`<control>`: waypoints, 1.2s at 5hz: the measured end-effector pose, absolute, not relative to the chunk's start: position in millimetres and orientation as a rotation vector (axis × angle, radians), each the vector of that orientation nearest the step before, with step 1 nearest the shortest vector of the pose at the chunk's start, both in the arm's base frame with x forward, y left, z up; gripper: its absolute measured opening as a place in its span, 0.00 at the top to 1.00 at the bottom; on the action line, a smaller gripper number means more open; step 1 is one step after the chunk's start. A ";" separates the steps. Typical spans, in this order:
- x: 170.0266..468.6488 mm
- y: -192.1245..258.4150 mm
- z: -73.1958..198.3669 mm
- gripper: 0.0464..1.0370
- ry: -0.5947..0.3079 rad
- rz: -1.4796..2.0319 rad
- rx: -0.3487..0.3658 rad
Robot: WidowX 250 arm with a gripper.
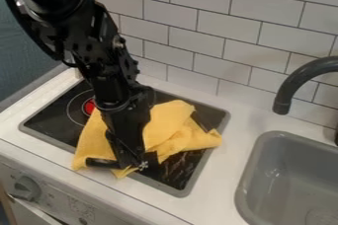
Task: Unfold the cloth from the bottom right to the top left of the stove
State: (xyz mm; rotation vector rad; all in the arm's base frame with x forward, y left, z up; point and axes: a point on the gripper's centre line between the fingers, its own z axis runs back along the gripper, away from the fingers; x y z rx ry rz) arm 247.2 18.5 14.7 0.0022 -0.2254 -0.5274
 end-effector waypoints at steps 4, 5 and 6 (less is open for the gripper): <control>294.1 61.4 67.4 1.00 -0.314 -0.376 -0.046; 311.6 66.3 72.9 1.00 -0.318 -0.354 -0.055; 332.8 74.7 75.0 1.00 -0.336 -0.330 -0.041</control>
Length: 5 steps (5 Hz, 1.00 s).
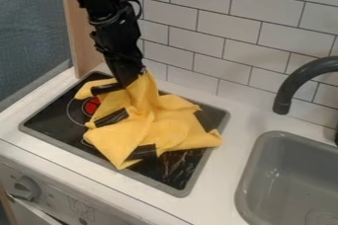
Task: Unfold the cloth from the bottom right to the top left of the stove
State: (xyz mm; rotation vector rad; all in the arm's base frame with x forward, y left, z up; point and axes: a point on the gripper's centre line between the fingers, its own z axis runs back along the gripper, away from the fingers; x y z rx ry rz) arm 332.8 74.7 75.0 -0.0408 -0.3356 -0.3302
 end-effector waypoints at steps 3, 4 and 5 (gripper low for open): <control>380.2 90.4 56.0 1.00 -0.413 -0.333 0.040; 394.0 94.7 43.3 1.00 -0.404 -0.326 0.043; 406.1 98.3 34.2 0.97 -0.396 -0.313 0.036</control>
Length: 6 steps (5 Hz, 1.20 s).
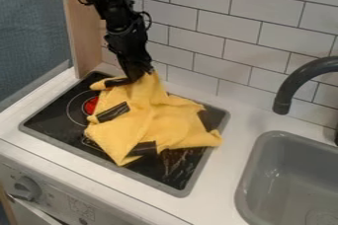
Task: Unfold the cloth from the bottom right to the top left of the stove
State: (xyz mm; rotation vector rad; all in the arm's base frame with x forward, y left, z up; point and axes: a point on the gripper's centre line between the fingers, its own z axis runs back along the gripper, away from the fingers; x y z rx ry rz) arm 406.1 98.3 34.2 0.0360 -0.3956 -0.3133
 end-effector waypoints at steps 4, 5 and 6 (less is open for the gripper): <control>411.8 99.7 31.2 0.03 -0.371 -0.296 0.024; 410.3 98.1 31.3 0.03 -0.363 -0.289 0.011; 411.1 95.8 43.9 0.04 -0.386 -0.279 -0.002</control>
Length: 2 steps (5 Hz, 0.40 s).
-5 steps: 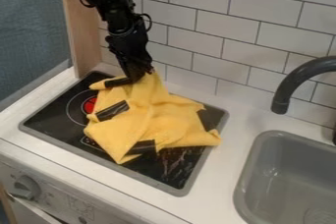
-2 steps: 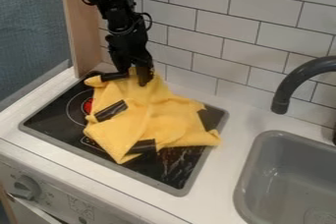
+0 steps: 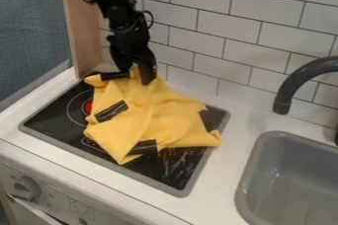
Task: Unfold the cloth from the bottom right to the top left of the stove
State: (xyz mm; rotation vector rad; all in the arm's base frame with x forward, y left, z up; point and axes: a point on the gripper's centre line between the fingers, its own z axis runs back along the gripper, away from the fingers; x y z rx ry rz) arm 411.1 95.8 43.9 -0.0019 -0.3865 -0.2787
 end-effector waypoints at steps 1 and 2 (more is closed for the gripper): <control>408.9 98.3 65.7 0.04 -0.418 -0.273 0.005; 400.6 94.6 85.3 0.04 -0.437 -0.283 -0.008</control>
